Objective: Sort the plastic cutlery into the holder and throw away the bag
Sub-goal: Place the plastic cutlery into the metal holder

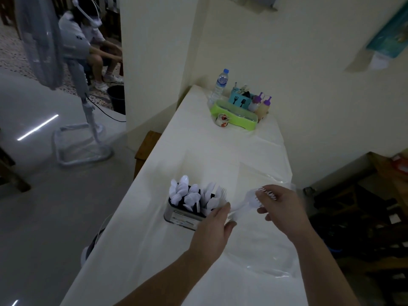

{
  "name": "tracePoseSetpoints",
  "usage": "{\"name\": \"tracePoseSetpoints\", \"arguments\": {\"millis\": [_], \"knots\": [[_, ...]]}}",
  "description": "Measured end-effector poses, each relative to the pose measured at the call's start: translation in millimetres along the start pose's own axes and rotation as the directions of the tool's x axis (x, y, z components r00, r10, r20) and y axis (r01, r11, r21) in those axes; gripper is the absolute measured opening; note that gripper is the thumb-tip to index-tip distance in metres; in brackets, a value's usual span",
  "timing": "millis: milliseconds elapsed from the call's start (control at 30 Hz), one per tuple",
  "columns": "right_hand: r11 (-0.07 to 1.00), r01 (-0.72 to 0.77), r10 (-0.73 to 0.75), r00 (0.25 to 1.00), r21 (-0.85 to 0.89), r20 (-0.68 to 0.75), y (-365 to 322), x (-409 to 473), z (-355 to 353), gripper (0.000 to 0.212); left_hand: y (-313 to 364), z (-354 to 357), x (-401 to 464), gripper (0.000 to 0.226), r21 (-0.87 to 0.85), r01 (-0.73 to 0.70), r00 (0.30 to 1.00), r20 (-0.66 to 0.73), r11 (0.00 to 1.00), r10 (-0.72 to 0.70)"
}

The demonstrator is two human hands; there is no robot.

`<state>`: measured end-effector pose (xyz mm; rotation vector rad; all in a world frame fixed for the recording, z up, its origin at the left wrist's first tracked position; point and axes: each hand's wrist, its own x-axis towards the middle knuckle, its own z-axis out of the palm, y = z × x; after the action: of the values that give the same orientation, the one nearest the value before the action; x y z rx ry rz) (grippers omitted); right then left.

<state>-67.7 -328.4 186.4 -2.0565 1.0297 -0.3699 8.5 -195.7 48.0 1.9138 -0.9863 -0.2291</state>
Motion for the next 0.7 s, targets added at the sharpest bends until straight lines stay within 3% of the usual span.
{"name": "tracePoseSetpoints", "arguments": {"millis": [300,533,700], "knots": [[0.989,0.02,-0.012,0.998,0.145,-0.056,5.5,4.6,17.7,0.012,-8.5,0.8,27.4,0.006,-0.041,0.042,0.997,-0.055,0.998,-0.045],[0.997,0.023,-0.024,1.0,0.08,0.012,21.7,14.4,41.6,0.013,-22.7,-3.6,26.0,0.02,0.131,0.149,0.986,0.057,0.98,-0.158],[0.992,0.061,-0.054,0.996,-0.11,0.064,33.7,19.6,56.9,0.011,-26.7,1.2,28.7,0.035,0.297,0.138,0.977,0.118,0.945,-0.18]]}}
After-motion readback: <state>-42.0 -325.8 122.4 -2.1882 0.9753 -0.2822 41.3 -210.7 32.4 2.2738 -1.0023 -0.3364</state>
